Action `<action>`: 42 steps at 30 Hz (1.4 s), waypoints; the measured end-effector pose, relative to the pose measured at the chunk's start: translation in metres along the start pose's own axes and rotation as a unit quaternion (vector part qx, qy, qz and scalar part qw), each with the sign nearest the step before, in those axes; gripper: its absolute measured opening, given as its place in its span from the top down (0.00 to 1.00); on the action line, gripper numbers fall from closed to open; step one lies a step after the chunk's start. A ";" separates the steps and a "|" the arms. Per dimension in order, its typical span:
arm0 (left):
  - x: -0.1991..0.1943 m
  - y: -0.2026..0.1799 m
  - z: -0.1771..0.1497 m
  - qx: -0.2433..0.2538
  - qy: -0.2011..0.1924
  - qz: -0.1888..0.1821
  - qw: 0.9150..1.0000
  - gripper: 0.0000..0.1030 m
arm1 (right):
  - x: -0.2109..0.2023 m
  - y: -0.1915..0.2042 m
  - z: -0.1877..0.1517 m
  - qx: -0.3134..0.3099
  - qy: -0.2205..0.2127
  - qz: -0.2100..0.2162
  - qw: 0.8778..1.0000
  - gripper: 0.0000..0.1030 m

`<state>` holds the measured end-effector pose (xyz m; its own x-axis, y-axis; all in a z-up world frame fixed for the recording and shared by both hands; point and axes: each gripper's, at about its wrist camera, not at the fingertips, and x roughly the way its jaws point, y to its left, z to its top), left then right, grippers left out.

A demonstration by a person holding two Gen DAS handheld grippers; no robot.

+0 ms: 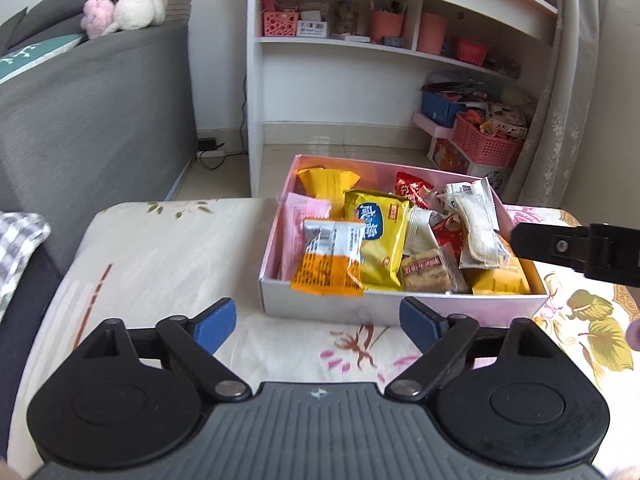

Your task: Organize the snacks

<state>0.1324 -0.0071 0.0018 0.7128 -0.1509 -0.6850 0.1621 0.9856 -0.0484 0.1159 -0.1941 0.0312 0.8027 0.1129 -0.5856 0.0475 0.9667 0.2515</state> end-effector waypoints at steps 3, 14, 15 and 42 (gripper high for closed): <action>-0.015 -0.004 -0.006 -0.001 0.005 0.018 1.000 0.06 | -0.021 0.006 -0.006 -0.009 0.011 -0.007 1.000 0.05; -0.066 -0.007 -0.033 -0.028 0.034 0.065 0.997 0.00 | -0.075 0.030 -0.033 -0.027 0.051 -0.055 0.997 0.03; -0.071 -0.006 -0.035 -0.035 0.034 0.066 0.997 0.00 | -0.080 0.032 -0.036 -0.033 0.044 -0.054 0.997 0.03; -0.070 -0.010 -0.054 -0.020 0.060 0.094 0.994 0.00 | -0.070 0.022 -0.063 -0.059 0.068 -0.066 0.994 0.02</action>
<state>0.0443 -0.0018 0.0113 0.6410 0.0447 -0.7663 0.0036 0.9981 0.0613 0.0231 -0.1667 0.0292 0.7065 0.0064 -0.7077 0.0695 0.9945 0.0784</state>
